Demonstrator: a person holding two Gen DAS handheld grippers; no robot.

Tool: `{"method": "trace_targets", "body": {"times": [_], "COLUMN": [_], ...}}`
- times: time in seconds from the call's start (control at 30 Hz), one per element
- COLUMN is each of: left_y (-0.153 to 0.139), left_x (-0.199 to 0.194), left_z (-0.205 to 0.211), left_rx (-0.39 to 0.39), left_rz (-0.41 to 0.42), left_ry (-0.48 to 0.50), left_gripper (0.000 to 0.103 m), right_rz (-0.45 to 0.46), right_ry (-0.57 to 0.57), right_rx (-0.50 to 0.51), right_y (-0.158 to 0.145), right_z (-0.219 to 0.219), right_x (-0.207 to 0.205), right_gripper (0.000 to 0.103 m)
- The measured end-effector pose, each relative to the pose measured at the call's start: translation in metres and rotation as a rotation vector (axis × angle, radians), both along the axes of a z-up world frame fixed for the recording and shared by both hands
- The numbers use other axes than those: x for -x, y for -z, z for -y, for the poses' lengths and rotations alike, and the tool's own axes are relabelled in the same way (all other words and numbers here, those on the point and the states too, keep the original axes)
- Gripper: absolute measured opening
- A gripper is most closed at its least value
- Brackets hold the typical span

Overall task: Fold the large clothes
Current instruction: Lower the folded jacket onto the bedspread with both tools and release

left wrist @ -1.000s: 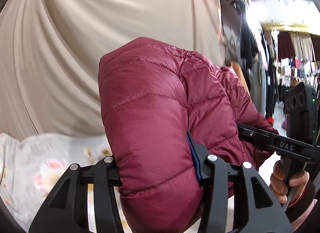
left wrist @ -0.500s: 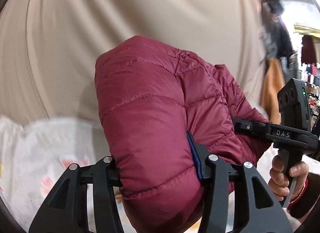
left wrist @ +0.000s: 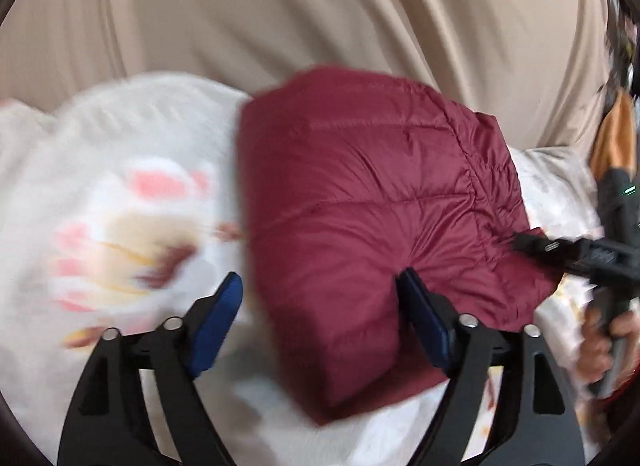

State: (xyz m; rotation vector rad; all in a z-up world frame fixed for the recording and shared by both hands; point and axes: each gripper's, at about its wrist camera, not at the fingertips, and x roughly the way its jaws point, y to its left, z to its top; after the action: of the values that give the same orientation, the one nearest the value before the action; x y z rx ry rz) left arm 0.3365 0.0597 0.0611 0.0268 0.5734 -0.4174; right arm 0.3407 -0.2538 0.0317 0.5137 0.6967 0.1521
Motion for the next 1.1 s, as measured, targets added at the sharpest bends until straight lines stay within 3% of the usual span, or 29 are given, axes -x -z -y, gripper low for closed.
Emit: {"method": "trace_targets", "body": {"times": [0.07, 0.1, 0.13, 0.23, 0.37, 0.47, 0.63, 0.73, 0.8, 0.93, 1.0, 1.1], "left_y": [-0.018, -0.028, -0.037, -0.046, -0.004, 0.021, 0.033, 0.036, 0.036, 0.033, 0.032, 0.034], "left_x": [0.021, 0.031, 0.036, 0.033, 0.023, 0.017, 0.026, 0.03, 0.032, 0.034, 0.035, 0.029], "left_z": [-0.004, -0.002, 0.001, 0.016, 0.034, 0.026, 0.033, 0.036, 0.036, 0.035, 0.034, 0.031], "left_rx": [-0.037, -0.043, -0.042, -0.032, -0.114, -0.063, -0.117, -0.13, -0.132, -0.129, -0.126, -0.116], "left_rz": [0.06, 0.078, 0.074, -0.014, -0.102, -0.159, -0.113, -0.083, -0.069, -0.069, -0.07, -0.077], "left_ry": [-0.056, -0.072, -0.089, -0.101, -0.186, -0.19, -0.195, -0.199, -0.205, -0.207, -0.208, -0.209], "left_gripper": [0.08, 0.08, 0.08, 0.08, 0.073, 0.074, 0.076, 0.076, 0.076, 0.076, 0.076, 0.08], "right_rz": [0.063, 0.087, 0.105, 0.109, 0.035, -0.03, -0.075, -0.078, -0.022, 0.13, 0.123, 0.023], "right_ry": [0.032, 0.031, 0.026, -0.016, -0.019, 0.017, 0.028, 0.03, 0.062, 0.108, 0.118, 0.163], "right_rx": [0.042, 0.063, 0.09, 0.177, 0.359, 0.446, 0.479, 0.426, 0.359, 0.463, 0.5, 0.512], "right_y": [-0.02, -0.031, -0.042, -0.062, -0.048, -0.016, 0.021, 0.015, -0.011, -0.077, -0.088, -0.065], "right_z": [0.002, -0.002, -0.009, -0.037, -0.084, -0.089, -0.088, -0.08, -0.073, -0.084, -0.087, -0.074], "right_x": [0.026, 0.032, 0.035, 0.028, 0.005, -0.001, 0.003, 0.002, 0.009, -0.004, -0.028, -0.068], "right_gripper": [0.051, 0.039, 0.025, 0.003, 0.0, 0.0, 0.0, 0.0, 0.0, 0.0, 0.0, 0.0]}}
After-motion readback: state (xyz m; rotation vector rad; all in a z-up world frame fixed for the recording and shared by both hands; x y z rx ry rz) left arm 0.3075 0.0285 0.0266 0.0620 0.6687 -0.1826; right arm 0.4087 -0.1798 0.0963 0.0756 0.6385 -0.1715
